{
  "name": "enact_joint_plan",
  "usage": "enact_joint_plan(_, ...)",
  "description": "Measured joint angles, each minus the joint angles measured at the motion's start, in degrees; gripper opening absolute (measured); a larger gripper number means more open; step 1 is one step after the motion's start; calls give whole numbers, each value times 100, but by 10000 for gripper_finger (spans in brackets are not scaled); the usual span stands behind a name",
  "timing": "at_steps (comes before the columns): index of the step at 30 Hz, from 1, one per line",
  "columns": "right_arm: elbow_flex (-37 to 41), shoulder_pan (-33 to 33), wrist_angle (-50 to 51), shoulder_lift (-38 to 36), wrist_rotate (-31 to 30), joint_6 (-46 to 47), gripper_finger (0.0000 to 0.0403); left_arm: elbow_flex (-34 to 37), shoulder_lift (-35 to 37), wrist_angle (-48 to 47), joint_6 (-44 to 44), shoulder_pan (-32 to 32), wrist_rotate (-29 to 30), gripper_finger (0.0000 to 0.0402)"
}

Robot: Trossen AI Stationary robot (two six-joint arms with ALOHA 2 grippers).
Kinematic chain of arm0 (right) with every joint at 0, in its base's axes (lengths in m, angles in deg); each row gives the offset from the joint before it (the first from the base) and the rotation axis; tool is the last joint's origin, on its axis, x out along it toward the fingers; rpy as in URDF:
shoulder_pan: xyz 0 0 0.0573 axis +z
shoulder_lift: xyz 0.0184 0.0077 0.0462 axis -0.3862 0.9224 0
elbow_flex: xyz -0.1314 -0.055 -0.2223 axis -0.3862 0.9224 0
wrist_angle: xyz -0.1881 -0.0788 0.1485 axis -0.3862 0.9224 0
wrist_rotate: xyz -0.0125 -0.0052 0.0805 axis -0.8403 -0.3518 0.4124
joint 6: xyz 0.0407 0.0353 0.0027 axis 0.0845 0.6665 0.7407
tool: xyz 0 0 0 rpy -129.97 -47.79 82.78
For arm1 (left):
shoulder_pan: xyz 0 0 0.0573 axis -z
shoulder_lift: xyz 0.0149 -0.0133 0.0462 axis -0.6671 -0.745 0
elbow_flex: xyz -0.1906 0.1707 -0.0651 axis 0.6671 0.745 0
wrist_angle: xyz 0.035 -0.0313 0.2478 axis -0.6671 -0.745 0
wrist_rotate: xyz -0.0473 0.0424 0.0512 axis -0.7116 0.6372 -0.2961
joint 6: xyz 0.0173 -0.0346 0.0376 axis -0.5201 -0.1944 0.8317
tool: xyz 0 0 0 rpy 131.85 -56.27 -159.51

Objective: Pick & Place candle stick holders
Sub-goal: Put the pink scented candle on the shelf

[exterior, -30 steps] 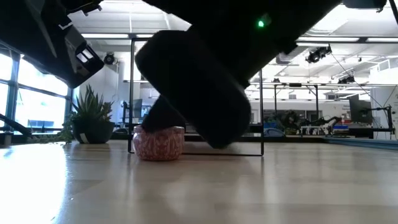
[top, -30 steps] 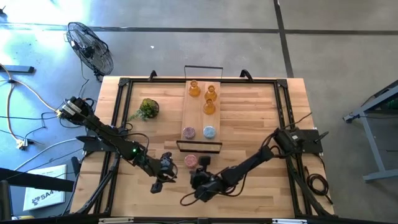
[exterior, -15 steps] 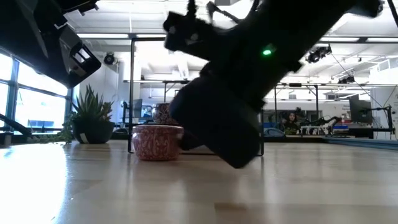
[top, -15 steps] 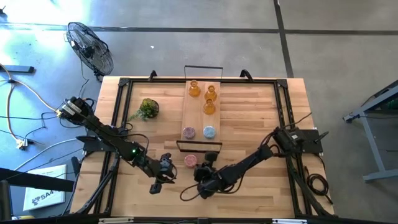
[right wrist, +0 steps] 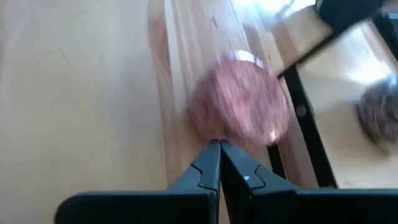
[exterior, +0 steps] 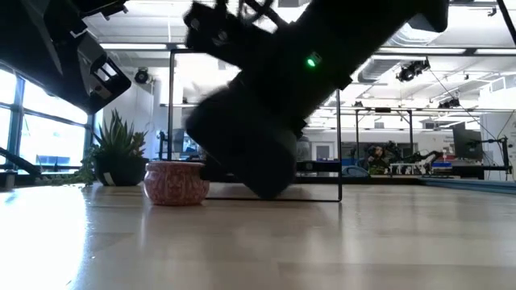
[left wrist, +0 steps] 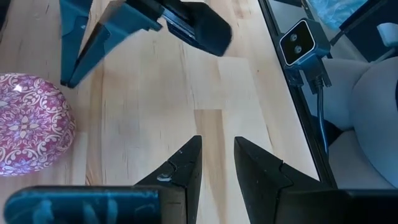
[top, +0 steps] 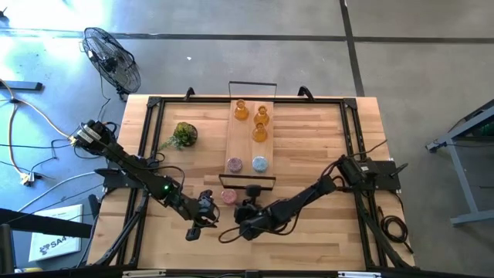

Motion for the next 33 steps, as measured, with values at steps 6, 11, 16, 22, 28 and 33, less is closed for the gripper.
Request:
enact_joint_plan(6,2,0,1113,2,-93,820,0,0,-1,-7,-20,0,-2,92)
enact_joint_plan(11,2,-109,783,2,-76,543,0,0,-1,-12,-16,0,-2,92)
enact_joint_plan(16,2,-363,231,2,252,69,0,0,1,-24,-44,0,-20,92)
enact_joint_plan(22,2,-409,-542,4,486,-498,0,0,1,-42,-103,0,-62,92)
enact_joint_plan(28,2,-329,-931,4,900,-837,0,0,0,-44,-106,0,-68,92)
enact_joint_plan(33,2,-86,-764,4,560,-839,0,0,-1,-42,-383,0,-23,92)
